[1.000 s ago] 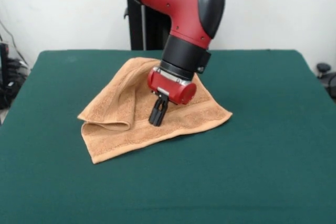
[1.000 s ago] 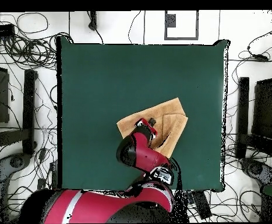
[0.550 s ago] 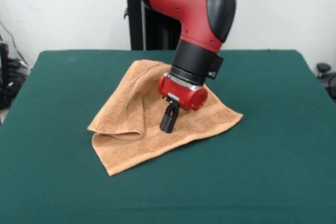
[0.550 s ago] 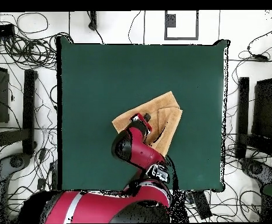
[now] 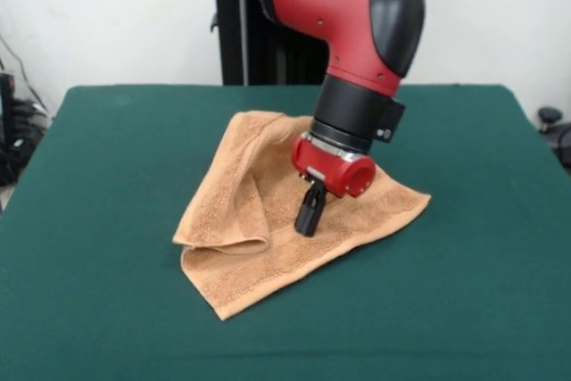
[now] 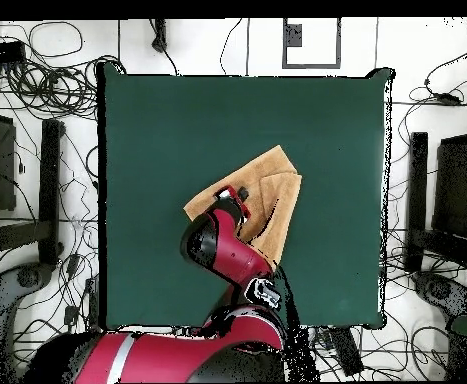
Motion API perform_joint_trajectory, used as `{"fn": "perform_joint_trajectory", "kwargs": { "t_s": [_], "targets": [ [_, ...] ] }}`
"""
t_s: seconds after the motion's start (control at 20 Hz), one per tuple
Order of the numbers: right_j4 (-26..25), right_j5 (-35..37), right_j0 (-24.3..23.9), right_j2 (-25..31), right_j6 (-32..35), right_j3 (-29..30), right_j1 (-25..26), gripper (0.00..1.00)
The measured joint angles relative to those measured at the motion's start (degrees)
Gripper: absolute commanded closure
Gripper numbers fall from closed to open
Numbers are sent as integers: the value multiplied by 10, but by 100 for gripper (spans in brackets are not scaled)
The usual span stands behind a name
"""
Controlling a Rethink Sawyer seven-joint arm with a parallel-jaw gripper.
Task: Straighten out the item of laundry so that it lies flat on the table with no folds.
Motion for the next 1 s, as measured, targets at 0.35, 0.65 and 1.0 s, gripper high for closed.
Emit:
{"fn": "perform_joint_trajectory", "kwargs": {
  "t_s": [0.35,0.65,1.0],
  "targets": [
    [65,15,21,2,0,0,-3,100],
    [104,50,39,21,0,0,-15,100],
    [133,115,65,23,0,0,-28,100]
  ]
}}
